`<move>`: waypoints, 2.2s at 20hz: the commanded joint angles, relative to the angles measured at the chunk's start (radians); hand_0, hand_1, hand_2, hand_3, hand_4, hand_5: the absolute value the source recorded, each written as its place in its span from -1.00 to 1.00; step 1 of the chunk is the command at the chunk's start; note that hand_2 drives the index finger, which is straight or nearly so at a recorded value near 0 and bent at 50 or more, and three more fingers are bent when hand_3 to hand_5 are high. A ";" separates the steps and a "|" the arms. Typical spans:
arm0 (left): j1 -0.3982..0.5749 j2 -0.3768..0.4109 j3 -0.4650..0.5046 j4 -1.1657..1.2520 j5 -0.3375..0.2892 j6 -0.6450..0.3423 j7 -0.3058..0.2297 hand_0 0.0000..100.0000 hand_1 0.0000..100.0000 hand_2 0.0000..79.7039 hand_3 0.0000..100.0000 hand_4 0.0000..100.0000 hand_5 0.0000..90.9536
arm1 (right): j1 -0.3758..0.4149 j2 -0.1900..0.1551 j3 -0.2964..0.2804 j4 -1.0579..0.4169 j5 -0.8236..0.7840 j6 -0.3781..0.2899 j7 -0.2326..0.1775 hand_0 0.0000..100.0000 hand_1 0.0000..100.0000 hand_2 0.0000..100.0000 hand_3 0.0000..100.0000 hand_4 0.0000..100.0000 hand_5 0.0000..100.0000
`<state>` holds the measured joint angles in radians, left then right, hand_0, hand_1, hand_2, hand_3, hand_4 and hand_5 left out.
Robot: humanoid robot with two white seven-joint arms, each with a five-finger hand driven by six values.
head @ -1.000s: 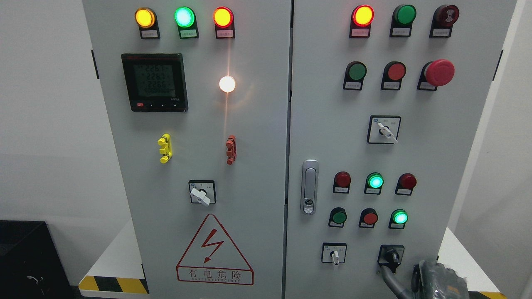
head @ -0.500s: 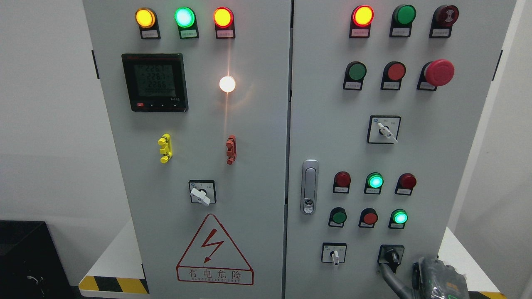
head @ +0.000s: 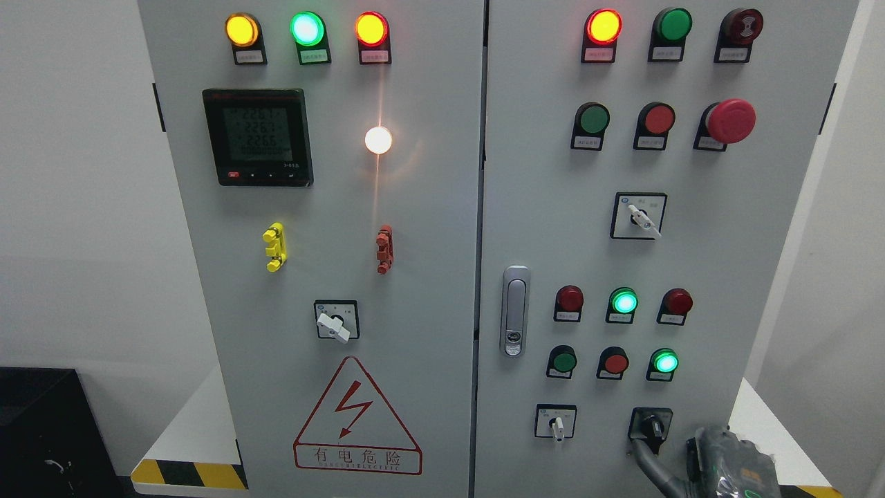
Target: Flip black knob to close circuit
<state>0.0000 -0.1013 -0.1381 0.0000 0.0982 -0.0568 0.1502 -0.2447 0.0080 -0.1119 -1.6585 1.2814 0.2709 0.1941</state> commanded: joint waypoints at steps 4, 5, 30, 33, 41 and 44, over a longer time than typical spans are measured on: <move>0.023 0.000 0.000 -0.029 0.000 0.000 0.000 -0.76 0.11 -1.00 -1.00 -1.00 -1.00 | 0.004 0.003 -0.069 -0.004 -0.008 -0.001 -0.001 -1.00 -0.99 0.81 1.00 0.96 1.00; 0.022 0.000 0.000 -0.029 0.000 0.000 0.000 -0.76 0.11 -1.00 -1.00 -1.00 -1.00 | 0.005 0.003 -0.069 -0.007 -0.008 0.001 0.001 -1.00 -0.99 0.81 1.00 0.96 1.00; 0.023 0.000 0.000 -0.029 0.000 0.000 0.000 -0.76 0.11 -1.00 -1.00 -1.00 -1.00 | 0.001 0.006 -0.055 -0.026 -0.045 -0.002 -0.021 -1.00 -1.00 0.81 1.00 0.96 1.00; 0.023 0.000 0.000 -0.029 0.000 0.000 0.000 -0.76 0.11 -1.00 -1.00 -1.00 -1.00 | 0.002 0.006 -0.054 -0.026 -0.045 -0.004 -0.021 -1.00 -1.00 0.81 1.00 0.96 1.00; 0.023 0.000 0.000 -0.029 0.000 0.000 0.000 -0.76 0.11 -1.00 -1.00 -1.00 -1.00 | 0.012 0.006 -0.048 -0.037 -0.072 -0.010 -0.018 -1.00 -1.00 0.81 1.00 0.96 1.00; 0.023 0.000 0.000 -0.029 0.000 0.000 0.000 -0.76 0.11 -1.00 -1.00 -1.00 -1.00 | 0.015 0.004 -0.034 -0.037 -0.074 -0.012 -0.018 -1.00 -1.00 0.81 1.00 0.97 1.00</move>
<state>0.0000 -0.1013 -0.1381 0.0000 0.0982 -0.0568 0.1501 -0.2372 0.0001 -0.1628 -1.6862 1.2215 0.2622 0.1982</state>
